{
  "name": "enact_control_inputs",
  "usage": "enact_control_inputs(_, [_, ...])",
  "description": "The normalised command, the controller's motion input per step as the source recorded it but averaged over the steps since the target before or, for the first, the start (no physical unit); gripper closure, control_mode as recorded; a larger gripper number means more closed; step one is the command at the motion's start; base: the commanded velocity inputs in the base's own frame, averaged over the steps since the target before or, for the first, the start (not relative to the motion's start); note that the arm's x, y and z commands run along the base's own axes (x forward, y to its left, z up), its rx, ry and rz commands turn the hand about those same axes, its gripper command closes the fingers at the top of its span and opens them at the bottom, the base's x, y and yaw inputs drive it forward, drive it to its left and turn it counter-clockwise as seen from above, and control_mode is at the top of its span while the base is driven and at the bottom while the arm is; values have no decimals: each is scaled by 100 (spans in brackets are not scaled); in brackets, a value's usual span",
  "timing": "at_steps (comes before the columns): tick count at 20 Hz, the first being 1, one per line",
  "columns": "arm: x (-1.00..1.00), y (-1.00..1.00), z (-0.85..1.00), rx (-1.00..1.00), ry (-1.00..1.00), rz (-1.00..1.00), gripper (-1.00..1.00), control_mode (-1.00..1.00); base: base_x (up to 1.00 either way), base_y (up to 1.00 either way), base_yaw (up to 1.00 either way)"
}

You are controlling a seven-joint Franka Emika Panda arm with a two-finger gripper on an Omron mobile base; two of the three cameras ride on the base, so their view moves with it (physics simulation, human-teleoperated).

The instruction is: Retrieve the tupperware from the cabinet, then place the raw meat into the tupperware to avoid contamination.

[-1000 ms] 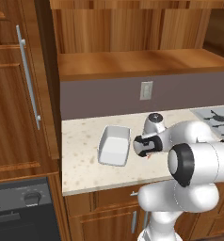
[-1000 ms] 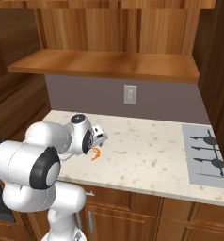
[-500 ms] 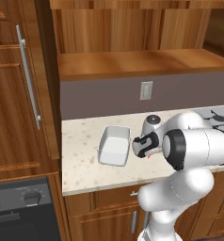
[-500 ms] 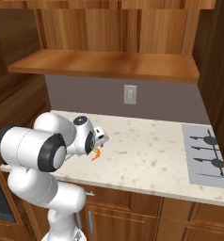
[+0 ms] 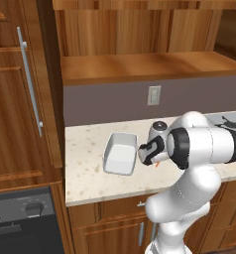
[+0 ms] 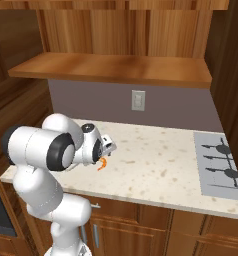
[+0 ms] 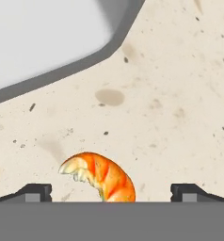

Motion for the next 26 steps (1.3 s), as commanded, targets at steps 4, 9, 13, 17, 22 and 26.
enact_control_inputs(4, [16,0,-16,0,1,1,-100,-100,0,0,0])
enact_control_inputs(9, [14,-2,-16,0,1,0,-100,-100,0,0,0])
enact_control_inputs(13, [6,-4,-18,0,2,0,-100,-100,0,0,0])
enact_control_inputs(17, [0,-4,-22,0,3,0,-100,-100,0,0,0])
enact_control_inputs(22, [0,-4,-24,0,3,0,-100,-100,0,0,0])
enact_control_inputs(26, [0,-4,-27,0,3,0,-100,-100,0,0,0])
